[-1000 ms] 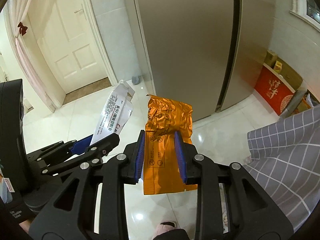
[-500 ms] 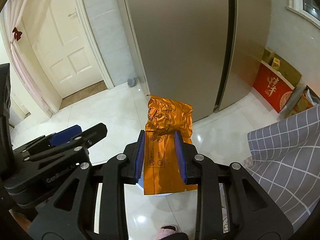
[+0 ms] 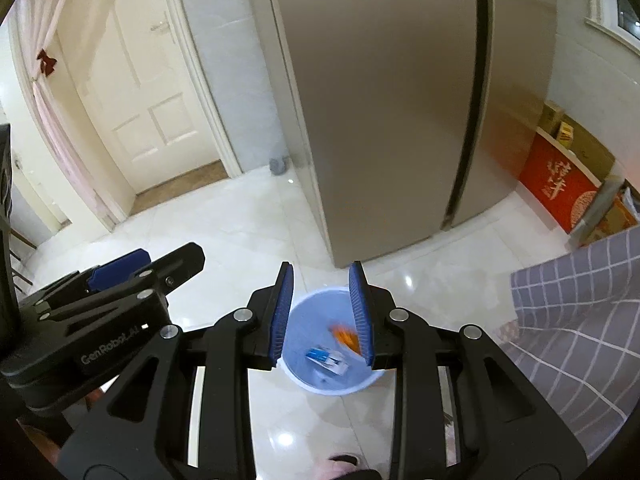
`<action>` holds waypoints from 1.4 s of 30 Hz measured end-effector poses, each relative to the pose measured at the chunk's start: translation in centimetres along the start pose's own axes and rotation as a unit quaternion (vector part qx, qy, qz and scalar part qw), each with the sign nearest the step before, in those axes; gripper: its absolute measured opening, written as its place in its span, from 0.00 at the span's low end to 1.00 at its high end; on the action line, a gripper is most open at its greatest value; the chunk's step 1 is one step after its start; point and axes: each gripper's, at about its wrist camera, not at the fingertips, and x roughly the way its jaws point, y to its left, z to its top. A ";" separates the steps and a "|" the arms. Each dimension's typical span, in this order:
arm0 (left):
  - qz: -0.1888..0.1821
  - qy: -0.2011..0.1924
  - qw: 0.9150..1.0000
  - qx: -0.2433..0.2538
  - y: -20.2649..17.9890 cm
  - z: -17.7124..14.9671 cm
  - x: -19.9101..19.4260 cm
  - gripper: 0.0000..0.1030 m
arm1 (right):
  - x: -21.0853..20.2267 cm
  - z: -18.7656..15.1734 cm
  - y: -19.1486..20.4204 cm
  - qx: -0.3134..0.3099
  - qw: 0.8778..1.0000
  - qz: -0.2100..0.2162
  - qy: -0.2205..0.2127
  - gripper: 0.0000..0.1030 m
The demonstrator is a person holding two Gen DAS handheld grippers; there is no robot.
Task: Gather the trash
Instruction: 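Open the left tool over the bucket while the right tool releases the orange packet, then grasp the red-white snack wrapper with the left tool while the right tool grasps the white bottle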
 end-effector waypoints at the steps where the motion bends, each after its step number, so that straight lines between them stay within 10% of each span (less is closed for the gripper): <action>1: 0.010 -0.004 1.000 -0.002 0.2 0.1 -0.1 0.62 | 0.1 0.1 0.1 0.001 1.000 0.001 -0.005 0.39; 3: 0.033 -0.012 0.999 -0.005 0.8 0.4 -0.3 0.63 | 0.3 0.4 0.1 0.005 1.000 -0.004 -0.015 0.56; 20: 0.011 -0.067 0.997 0.043 -4.0 -0.6 -7.1 0.69 | -8.0 -0.6 -2.1 0.005 0.997 -0.051 -0.057 0.62; 31: -0.058 -0.097 0.989 0.098 -12.0 -4.2 -14.5 0.72 | -18.8 -3.8 -6.9 0.032 0.988 -0.116 -0.094 0.64; 42: -0.149 -0.042 0.966 0.206 -23.3 -11.7 -16.1 0.73 | -28.1 -11.1 -15.6 0.100 0.969 -0.207 -0.087 0.68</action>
